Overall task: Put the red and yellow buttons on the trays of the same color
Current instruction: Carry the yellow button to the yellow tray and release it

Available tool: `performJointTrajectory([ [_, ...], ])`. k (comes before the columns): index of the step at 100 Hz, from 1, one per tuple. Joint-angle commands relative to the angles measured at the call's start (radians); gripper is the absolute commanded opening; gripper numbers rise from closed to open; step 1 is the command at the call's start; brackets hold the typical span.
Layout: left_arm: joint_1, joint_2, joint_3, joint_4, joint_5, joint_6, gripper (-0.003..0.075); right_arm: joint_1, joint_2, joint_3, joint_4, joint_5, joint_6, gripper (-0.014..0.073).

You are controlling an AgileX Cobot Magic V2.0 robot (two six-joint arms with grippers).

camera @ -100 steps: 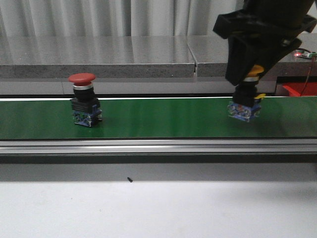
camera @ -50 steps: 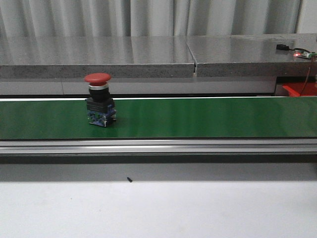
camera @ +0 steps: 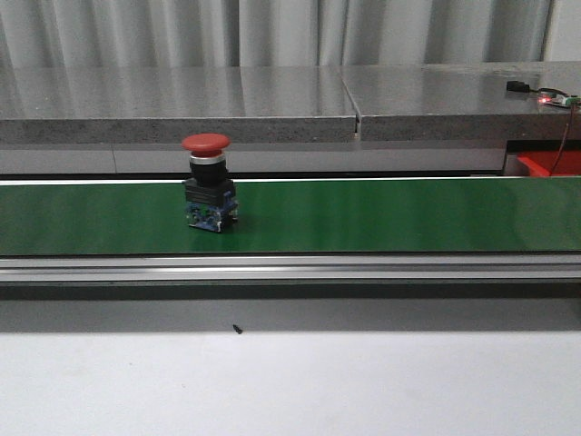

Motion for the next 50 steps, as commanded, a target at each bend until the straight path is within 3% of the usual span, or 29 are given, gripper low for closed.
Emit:
performJointTrajectory([
  [1, -0.006, 0.005, -0.024, -0.006, -0.065, -0.008, -0.0019, -0.046, -0.028, 0.004, 0.000, -0.095, 0.020, 0.0111],
  [24, -0.006, 0.005, -0.024, -0.006, -0.065, -0.008, -0.0019, -0.100, 0.002, 0.106, 0.028, -0.278, 0.027, 0.0111],
  [50, -0.006, 0.005, -0.024, -0.006, -0.065, -0.008, -0.0019, -0.110, 0.099, 0.146, 0.053, -0.383, 0.029, 0.0111],
])
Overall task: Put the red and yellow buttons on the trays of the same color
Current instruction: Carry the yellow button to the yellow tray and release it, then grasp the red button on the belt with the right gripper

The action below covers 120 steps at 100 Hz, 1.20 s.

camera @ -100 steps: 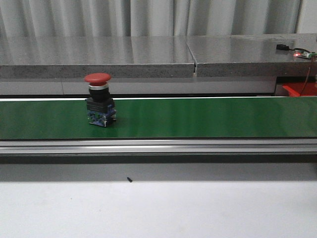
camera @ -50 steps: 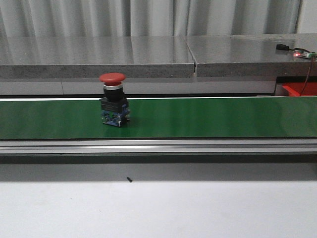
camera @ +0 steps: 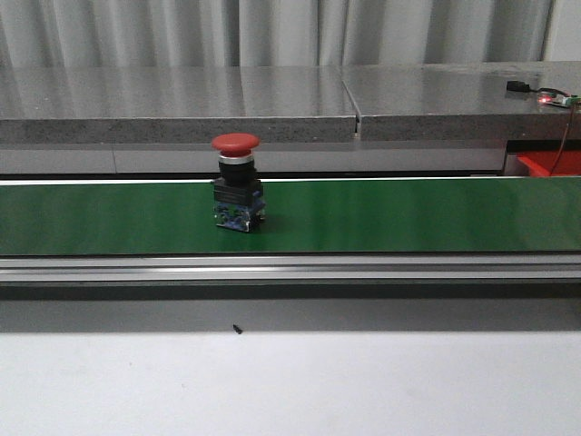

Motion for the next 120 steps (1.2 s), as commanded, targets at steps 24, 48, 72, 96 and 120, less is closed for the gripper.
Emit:
performJointTrajectory([
  [24, -0.006, 0.005, -0.024, -0.006, -0.066, -0.008, -0.0019, -0.008, 0.101, -0.015, 0.011, -0.129, 0.002, 0.0111],
  [48, -0.006, 0.005, -0.024, -0.006, -0.066, -0.008, -0.0019, -0.008, 0.167, -0.015, 0.017, -0.147, 0.002, 0.0111],
  [72, -0.006, 0.005, -0.024, -0.006, -0.066, -0.008, -0.0018, -0.008, 0.172, -0.015, 0.021, -0.144, 0.002, 0.0255],
  [96, -0.006, 0.005, -0.024, -0.006, -0.066, -0.008, -0.0019, -0.008, 0.172, -0.015, 0.021, -0.144, 0.002, 0.0542],
  [120, -0.006, 0.005, -0.024, -0.006, -0.066, -0.008, -0.0019, -0.008, 0.138, -0.015, 0.021, -0.154, 0.002, 0.0541],
])
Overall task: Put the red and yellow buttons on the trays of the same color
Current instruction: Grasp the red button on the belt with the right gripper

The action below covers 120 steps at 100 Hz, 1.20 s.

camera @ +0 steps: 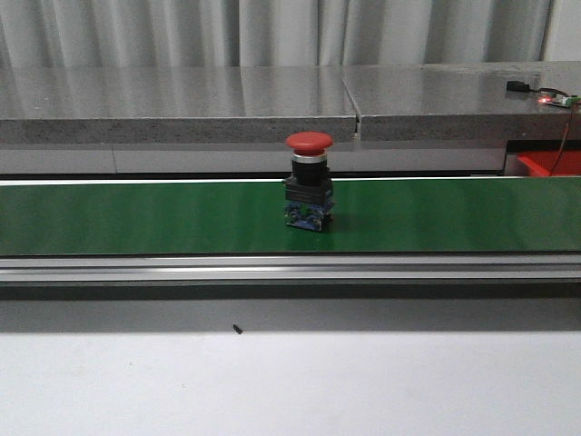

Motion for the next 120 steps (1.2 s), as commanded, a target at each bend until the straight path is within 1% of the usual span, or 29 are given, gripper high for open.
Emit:
performJointTrajectory([
  [1, -0.006, 0.005, -0.024, -0.008, -0.066, -0.008, -0.0019, -0.006, -0.065, -0.022, 0.004, -0.046, 0.002, 0.0541],
  [20, -0.006, 0.005, -0.024, -0.008, -0.066, -0.008, -0.0019, -0.001, -0.153, -0.022, 0.002, -0.039, 0.000, 0.0540],
  [44, -0.006, 0.005, -0.024, -0.008, -0.066, -0.008, -0.0019, 0.096, -0.246, -0.027, 0.003, 0.011, -0.040, 0.0538],
  [58, -0.006, 0.005, -0.024, -0.008, -0.066, -0.008, -0.0019, 0.193, -0.254, -0.048, 0.024, 0.076, -0.080, 0.0538],
  [76, -0.006, 0.005, -0.024, -0.008, -0.066, -0.008, -0.0019, 0.355, -0.253, -0.086, 0.060, 0.159, -0.131, 0.0538],
  [84, -0.006, 0.005, -0.024, -0.008, -0.066, -0.008, -0.0019, 0.421, -0.251, -0.097, 0.080, 0.167, -0.158, 0.0538],
  [97, -0.006, 0.005, -0.024, -0.008, -0.066, -0.008, -0.0019, 0.490, -0.241, -0.123, 0.083, 0.178, -0.178, 0.0547],
  [112, -0.006, 0.005, -0.024, -0.008, -0.066, -0.008, -0.0019, 0.552, -0.214, -0.159, 0.089, 0.199, -0.178, 0.0628],
  [120, -0.006, 0.005, -0.024, -0.008, -0.066, -0.008, -0.0019, 0.581, -0.200, -0.171, 0.089, 0.210, -0.178, 0.0645],
])
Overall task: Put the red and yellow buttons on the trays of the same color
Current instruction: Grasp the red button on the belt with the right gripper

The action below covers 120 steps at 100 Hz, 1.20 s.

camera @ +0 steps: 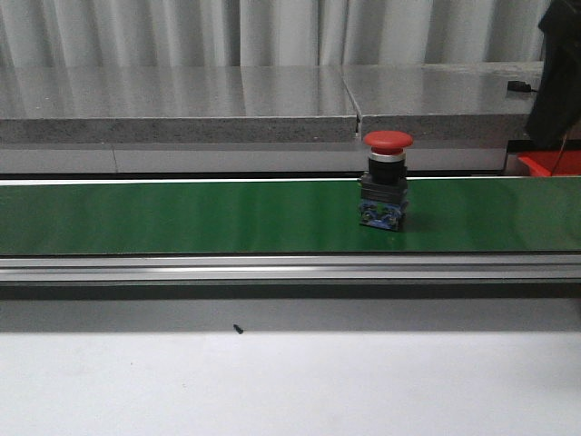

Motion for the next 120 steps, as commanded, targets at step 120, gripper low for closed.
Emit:
performJointTrajectory([
  [120, -0.006, 0.005, -0.024, -0.009, -0.066, -0.008, -0.0019, 0.164, 0.270, -0.192, 0.017, -0.153, -0.143, 0.0356],
])
